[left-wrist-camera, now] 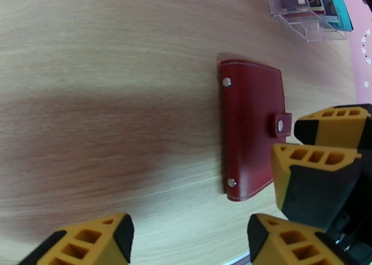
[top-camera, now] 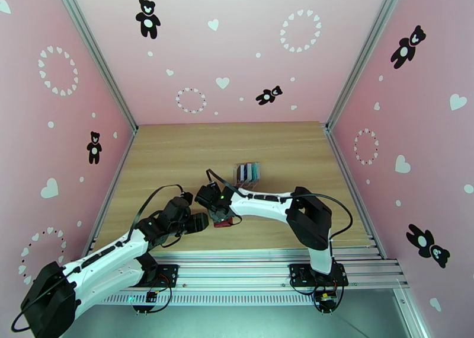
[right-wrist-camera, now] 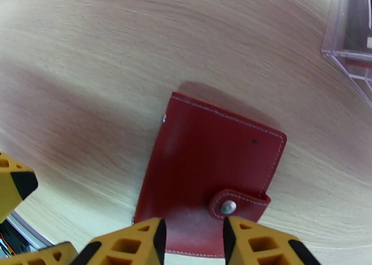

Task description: Put the credit cards into the card holder

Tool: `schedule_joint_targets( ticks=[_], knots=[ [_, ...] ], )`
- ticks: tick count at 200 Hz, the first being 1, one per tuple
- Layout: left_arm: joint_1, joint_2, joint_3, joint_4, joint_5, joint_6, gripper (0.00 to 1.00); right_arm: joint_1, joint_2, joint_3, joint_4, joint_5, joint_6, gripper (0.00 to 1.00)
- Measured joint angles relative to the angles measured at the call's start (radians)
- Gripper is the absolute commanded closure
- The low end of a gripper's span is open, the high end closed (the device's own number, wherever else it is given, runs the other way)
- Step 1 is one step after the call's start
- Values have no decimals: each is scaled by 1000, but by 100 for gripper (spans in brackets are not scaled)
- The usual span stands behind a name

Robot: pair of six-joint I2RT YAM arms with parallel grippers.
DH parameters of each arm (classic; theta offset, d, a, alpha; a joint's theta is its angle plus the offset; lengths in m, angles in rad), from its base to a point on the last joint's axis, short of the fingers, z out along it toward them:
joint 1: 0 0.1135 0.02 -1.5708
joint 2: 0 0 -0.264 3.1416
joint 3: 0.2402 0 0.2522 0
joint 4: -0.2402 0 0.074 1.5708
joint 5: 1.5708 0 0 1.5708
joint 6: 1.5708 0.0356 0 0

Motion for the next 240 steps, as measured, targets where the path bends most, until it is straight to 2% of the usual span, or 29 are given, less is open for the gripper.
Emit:
schedule_joint_targets(
  ticks=[127, 240],
  knots=[
    [0, -7, -1, 2, -3, 1, 31, -24, 26, 0, -23, 5, 4, 62],
    [0, 28, -1, 9, -3, 5, 30, -36, 49, 0, -18, -9, 4, 70]
  ],
)
